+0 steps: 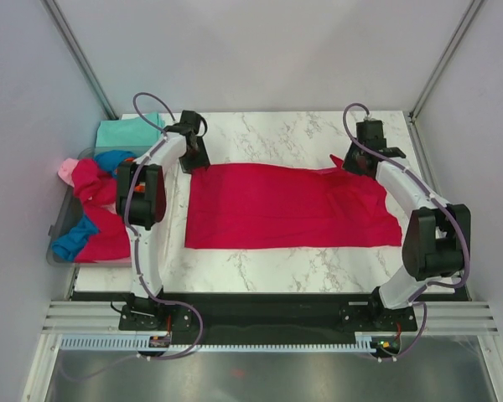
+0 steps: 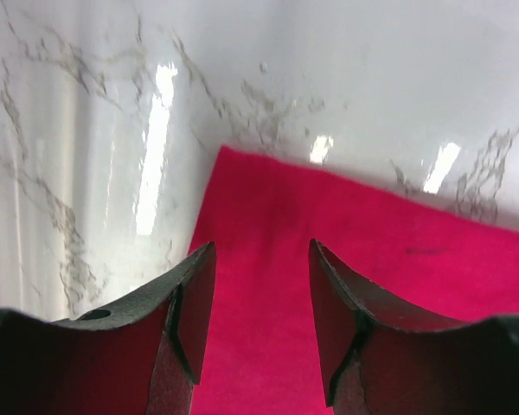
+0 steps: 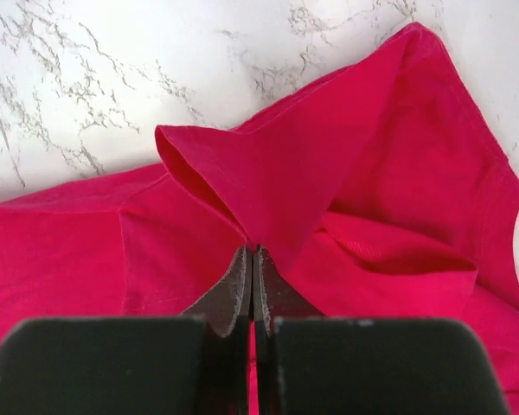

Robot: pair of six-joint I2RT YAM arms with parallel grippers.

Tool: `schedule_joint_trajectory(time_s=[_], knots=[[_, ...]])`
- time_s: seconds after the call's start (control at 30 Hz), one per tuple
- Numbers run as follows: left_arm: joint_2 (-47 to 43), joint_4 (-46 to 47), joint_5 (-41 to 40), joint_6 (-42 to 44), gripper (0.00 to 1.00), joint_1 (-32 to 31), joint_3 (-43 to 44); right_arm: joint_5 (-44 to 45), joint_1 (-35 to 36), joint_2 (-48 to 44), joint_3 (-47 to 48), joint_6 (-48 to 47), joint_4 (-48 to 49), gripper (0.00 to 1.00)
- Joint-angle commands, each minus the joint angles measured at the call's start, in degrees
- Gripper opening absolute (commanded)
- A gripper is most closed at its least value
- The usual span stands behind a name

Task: Fold and stack the t-shirts
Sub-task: Fold the tshirt

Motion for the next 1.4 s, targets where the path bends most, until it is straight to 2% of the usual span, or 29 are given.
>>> schedule_joint_trajectory(time_s=[0.0,0.37,0.47,0.5,0.67,0.77,0.9,1.0,1.2,1.37], knots=[[2.2,-0.25,-1.7,1.7,0.55,1.01,6.12,-0.74,0.31,-4.76,-1.45,-0.55,1.39,0.0],[5.99,-0.16,-0.91,0.03,0.56,1.1,9.73,-1.71,0.22,-4.94,-7.78,-0.64,4.73,0.0],[7.57,-0.16,-0.2,-0.41,0.51,1.1,9.21,-2.06,0.31,-4.5,-8.39,-0.55,5.26,0.0],[7.93,-0.16,0.23,-0.5,0.47,1.1,9.03,-1.97,0.31,-4.41,-8.39,-0.55,5.35,0.0],[9.77,-0.25,0.59,-0.94,0.42,1.1,9.55,-1.62,0.31,-4.41,-8.57,-0.99,5.44,0.0],[10.39,-0.25,0.76,-0.59,0.31,1.1,10.26,-1.09,0.31,-4.93,-9.1,-1.52,5.43,0.0],[10.04,-0.69,1.29,-0.06,0.08,1.1,10.52,-0.31,0.22,-5.64,-9.45,-1.7,5.17,0.0],[8.2,-1.21,1.55,0.2,0.02,1.1,10.52,-0.13,0.05,-6.34,-8.31,-2.31,4.56,0.0],[1.53,-3.67,2.0,1.08,0.02,1.1,9.83,5.66,0.13,-10.11,-3.75,-4.42,-1.15,0.0],[-5.06,-4.03,1.64,1.08,0.02,1.01,3.69,9.88,0.05,-14.86,-4.08,-5.91,-5.45,0.0]])
